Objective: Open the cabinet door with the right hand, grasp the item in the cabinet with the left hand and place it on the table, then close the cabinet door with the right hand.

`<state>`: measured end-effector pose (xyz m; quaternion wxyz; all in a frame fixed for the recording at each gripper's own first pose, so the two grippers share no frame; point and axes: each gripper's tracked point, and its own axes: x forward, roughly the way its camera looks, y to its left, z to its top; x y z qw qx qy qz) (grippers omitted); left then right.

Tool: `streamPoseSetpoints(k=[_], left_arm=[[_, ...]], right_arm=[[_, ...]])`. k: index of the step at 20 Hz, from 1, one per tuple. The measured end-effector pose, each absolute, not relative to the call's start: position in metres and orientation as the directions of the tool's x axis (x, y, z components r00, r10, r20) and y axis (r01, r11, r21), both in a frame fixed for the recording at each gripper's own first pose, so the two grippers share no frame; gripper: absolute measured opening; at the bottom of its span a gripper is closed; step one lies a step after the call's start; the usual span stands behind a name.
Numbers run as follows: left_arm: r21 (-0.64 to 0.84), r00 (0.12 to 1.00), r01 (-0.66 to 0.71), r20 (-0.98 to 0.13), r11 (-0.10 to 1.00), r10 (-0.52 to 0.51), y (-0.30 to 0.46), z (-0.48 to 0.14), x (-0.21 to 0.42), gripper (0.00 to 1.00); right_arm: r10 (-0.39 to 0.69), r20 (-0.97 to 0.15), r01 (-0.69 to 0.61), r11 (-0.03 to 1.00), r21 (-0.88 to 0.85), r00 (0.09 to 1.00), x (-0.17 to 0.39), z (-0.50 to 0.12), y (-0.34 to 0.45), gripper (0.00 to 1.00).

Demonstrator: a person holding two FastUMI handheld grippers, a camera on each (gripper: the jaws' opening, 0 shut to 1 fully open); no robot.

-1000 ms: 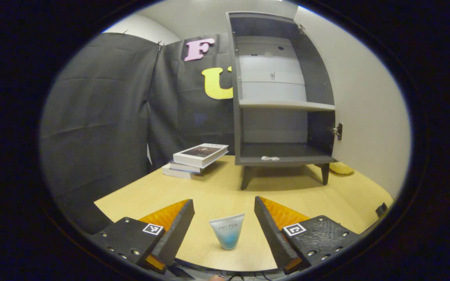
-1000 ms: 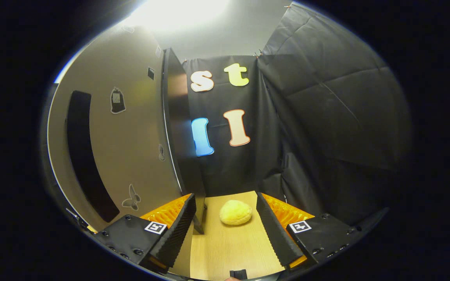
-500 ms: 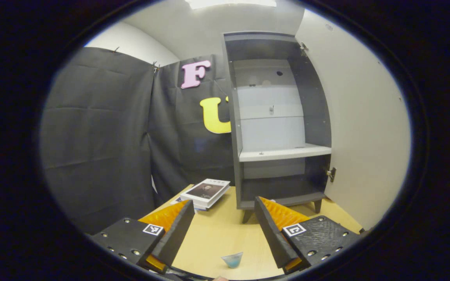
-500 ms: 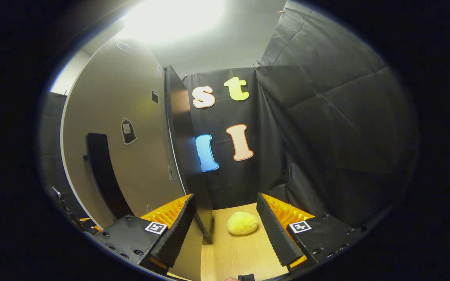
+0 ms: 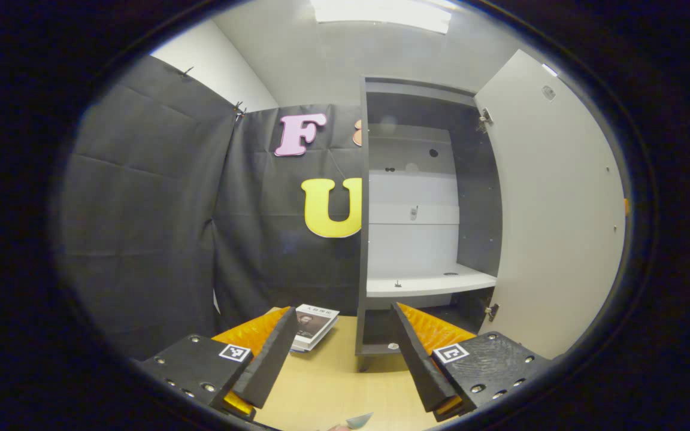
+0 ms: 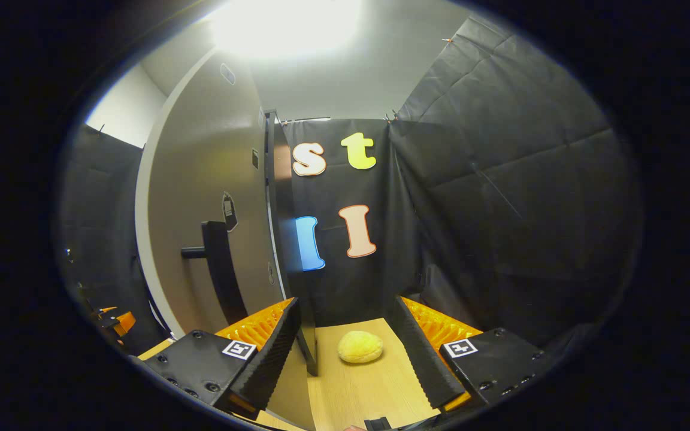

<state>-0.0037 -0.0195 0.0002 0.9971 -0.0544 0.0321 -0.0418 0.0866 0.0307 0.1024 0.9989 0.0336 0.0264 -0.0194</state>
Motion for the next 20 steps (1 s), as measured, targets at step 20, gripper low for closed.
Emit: streamPoseSetpoints(k=[20], left_arm=[[-0.157, 0.993, 0.103, -0.037, 0.982, -0.11, 0.08, -0.023, 0.006, 0.95]], right_arm=[[-0.248, -0.046, 0.247, 0.969, -0.022, 0.968, 0.053, 0.103, 0.088, 0.97]])
